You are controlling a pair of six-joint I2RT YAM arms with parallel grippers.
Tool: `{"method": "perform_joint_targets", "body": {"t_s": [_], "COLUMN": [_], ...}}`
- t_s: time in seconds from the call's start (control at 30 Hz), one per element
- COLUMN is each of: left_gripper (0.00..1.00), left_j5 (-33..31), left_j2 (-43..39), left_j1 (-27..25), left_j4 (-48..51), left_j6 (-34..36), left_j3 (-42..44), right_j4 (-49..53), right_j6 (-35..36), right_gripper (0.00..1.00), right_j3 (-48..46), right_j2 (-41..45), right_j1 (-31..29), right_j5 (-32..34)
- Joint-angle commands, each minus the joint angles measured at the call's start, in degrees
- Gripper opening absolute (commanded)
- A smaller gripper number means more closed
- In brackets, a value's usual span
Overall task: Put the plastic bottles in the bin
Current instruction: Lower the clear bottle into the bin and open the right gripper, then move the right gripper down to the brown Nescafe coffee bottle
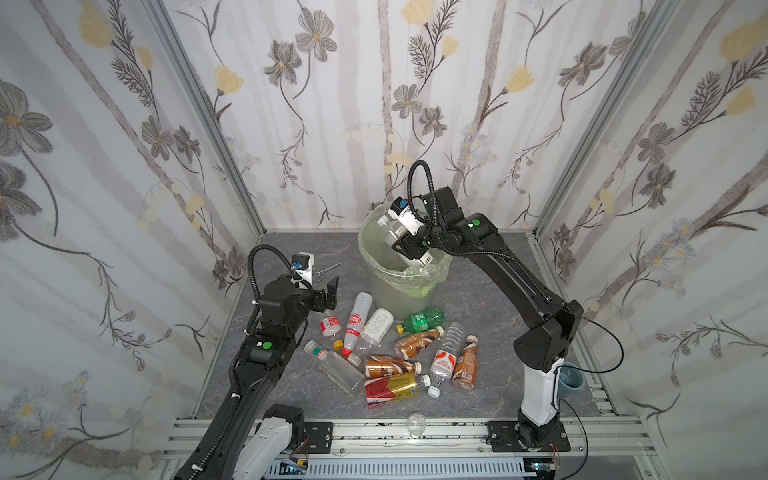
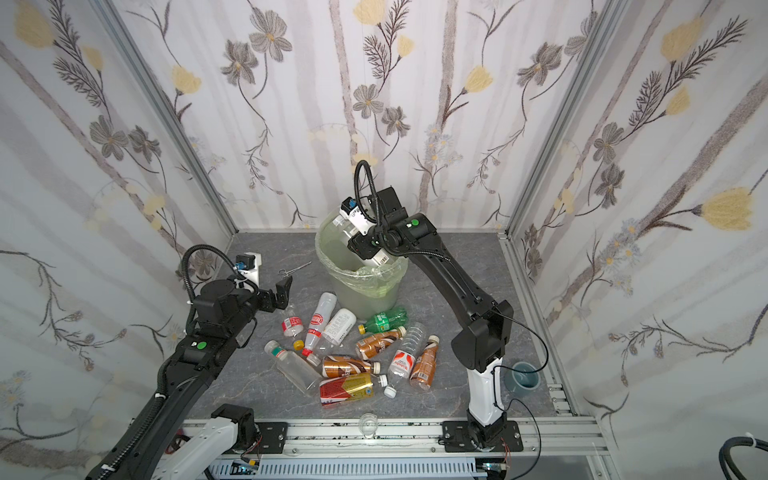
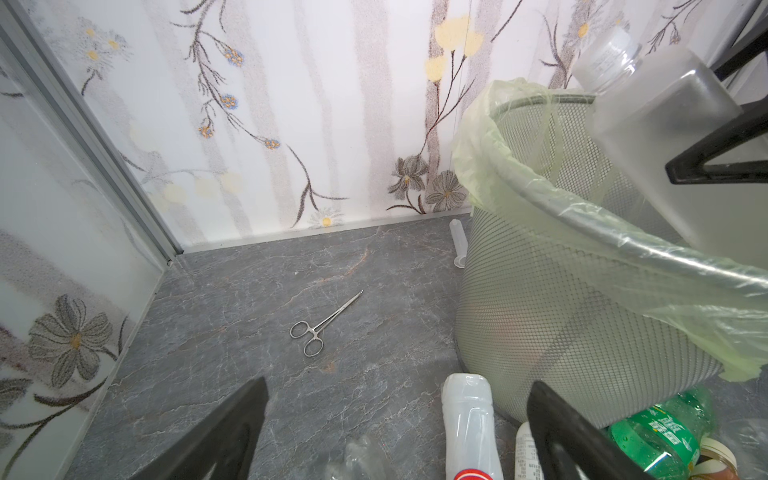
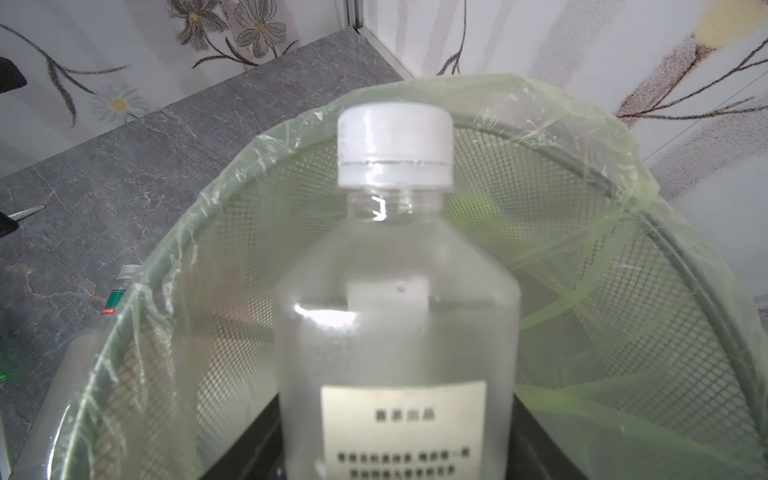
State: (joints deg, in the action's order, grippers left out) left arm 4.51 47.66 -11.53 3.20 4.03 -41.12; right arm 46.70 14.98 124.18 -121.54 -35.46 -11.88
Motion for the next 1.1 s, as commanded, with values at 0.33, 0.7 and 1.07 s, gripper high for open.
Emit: {"method": "perform_joint_targets", "body": {"t_s": [0.33, 0.7, 1.07], "left_gripper": [1.00, 1.00, 1.00], "left_j5": [-0.29, -0.29, -0.58], "left_j2": [-0.17, -0.14, 0.06], "left_j1": [0.10, 0.10, 0.14], "left_j4": [-1.45, -1.45, -1.44], "left_j6": [-0.52, -0.60, -0.77], "left_j3": [0.14, 0.17, 0.07], "right_j4": [1.81, 0.52, -13.05], "right_j6": [-1.27, -3.85, -11.56], "right_gripper": [0.77, 0.78, 0.81], "right_j3": [0.27, -2.90, -32.75], "right_j2": [1.14, 11.41, 35.83], "right_j1": [-0.23, -0.22, 0.70], "right_j5": [0.12, 6.51, 15.56]}}
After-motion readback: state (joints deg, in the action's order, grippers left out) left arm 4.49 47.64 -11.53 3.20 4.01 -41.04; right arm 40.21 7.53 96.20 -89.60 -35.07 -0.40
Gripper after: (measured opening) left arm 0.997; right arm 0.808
